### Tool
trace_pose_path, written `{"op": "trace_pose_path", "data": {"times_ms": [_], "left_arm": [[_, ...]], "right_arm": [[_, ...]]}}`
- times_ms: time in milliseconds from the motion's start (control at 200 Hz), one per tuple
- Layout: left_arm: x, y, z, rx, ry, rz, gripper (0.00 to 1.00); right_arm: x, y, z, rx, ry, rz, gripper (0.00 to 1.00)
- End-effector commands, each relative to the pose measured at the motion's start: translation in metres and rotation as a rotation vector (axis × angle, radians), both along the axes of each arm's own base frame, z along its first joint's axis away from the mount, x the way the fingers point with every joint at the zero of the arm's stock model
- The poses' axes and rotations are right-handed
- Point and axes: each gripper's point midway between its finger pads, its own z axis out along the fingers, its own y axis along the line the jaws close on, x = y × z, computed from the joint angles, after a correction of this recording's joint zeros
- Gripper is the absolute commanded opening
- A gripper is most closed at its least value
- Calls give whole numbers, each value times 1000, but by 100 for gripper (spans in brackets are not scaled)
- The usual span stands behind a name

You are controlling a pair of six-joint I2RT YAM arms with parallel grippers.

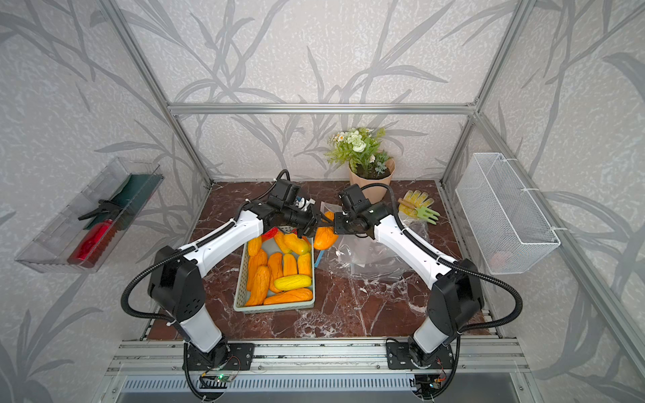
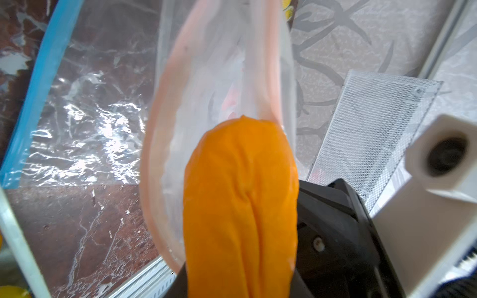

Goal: Place the mango in a zip-top bag and seal the zipper
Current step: Place the mango in the zipper food storage bag.

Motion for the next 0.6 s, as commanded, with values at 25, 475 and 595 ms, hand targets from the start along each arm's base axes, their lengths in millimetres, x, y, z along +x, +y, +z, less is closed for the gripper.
{"op": "trace_pose_path", "data": {"times_ms": [25, 475, 595], "left_arm": [[-6, 15, -23, 91, 139, 24, 14], [59, 14, -17, 172, 19, 246, 12], [68, 23, -27, 241, -13, 307, 14]], "right_arm": [[-5, 4, 17, 49, -42, 40, 0], [-23, 16, 16, 131, 25, 82, 0], [-22, 19, 21, 162, 24, 79, 0]]}}
